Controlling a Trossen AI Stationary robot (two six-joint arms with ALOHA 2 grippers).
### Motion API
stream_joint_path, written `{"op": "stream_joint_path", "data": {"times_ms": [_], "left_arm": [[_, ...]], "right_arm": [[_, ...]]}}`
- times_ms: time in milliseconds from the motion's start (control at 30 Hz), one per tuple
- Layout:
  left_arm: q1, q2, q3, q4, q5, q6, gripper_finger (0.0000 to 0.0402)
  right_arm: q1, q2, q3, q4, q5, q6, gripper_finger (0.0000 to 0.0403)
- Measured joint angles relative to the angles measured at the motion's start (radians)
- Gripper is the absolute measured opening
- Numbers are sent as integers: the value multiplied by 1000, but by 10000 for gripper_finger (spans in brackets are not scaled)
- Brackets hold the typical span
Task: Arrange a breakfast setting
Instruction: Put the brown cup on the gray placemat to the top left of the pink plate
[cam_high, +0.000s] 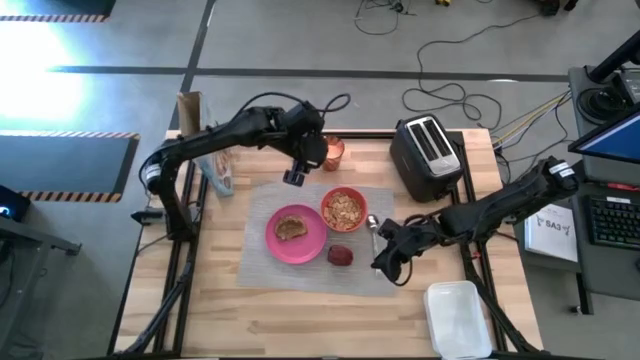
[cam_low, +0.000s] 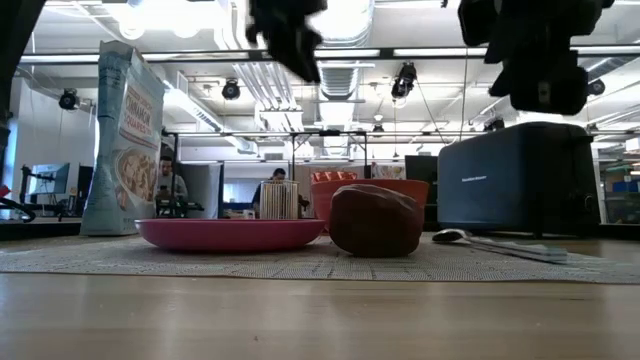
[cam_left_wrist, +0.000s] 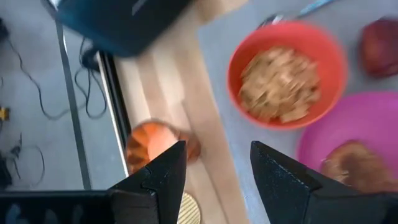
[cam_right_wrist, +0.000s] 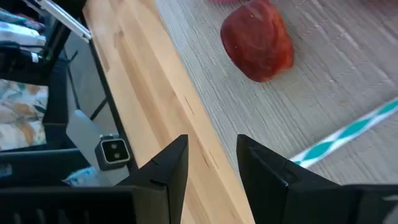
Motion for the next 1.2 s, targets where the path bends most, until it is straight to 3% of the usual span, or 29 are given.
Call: {"op": "stream_joint_path", "data": {"times_ms": [267, 467, 800, 1200], "left_arm": [[92, 5, -238, 255, 1, 81, 146], [121, 14, -345, 456, 45, 122, 132], [133, 141, -349, 519, 90, 127, 131], [181, 224, -226, 451, 100, 47, 131]], "right_arm": [[-1, -24, 34, -74, 22, -79, 123], [-20, -23, 35, -94, 27, -131, 121], [-66, -23, 35, -127, 30, -160, 123], [-66, -23, 35, -147, 30, -156, 123]]}}
